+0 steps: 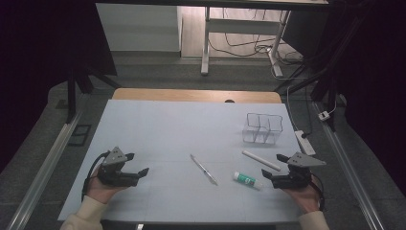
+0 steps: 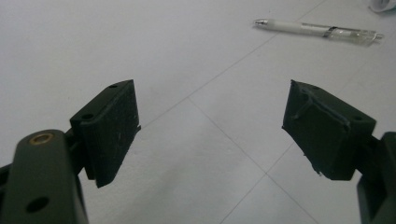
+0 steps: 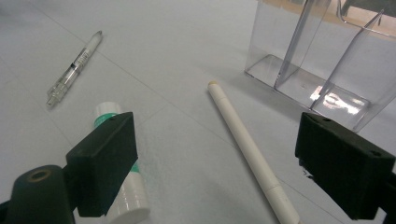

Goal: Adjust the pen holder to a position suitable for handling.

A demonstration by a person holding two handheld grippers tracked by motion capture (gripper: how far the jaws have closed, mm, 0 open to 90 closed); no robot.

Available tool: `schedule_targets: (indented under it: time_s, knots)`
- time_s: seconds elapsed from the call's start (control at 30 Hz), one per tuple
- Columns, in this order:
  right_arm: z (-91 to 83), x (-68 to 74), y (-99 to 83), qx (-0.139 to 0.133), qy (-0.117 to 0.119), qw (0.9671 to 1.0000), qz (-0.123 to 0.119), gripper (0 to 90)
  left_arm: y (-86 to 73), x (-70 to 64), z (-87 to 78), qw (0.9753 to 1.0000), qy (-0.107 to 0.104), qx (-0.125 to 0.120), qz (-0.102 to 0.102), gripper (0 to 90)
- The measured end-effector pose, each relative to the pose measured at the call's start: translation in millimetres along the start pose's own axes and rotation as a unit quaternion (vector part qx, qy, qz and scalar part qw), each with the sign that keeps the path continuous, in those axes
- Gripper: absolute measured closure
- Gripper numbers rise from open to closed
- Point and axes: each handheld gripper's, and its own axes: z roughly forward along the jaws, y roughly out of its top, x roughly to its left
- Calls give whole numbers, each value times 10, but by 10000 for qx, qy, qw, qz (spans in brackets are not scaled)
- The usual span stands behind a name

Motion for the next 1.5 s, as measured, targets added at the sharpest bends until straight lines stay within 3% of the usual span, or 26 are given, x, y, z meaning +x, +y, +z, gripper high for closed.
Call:
schedule_targets:
  time_s: [0.6, 1.0, 1.5]
  knots:
    - [69, 34, 30, 179, 51, 9998, -91, 153, 0, 26, 4, 10000, 39, -36, 33, 185]
    - [106, 54, 94, 156, 123, 9997, -107, 202, 3, 24, -7, 9999, 110, -58, 33, 185]
    - [73, -18, 279, 149, -57, 9999, 22, 286, 23, 11, 5, 9999, 121, -80, 88, 185]
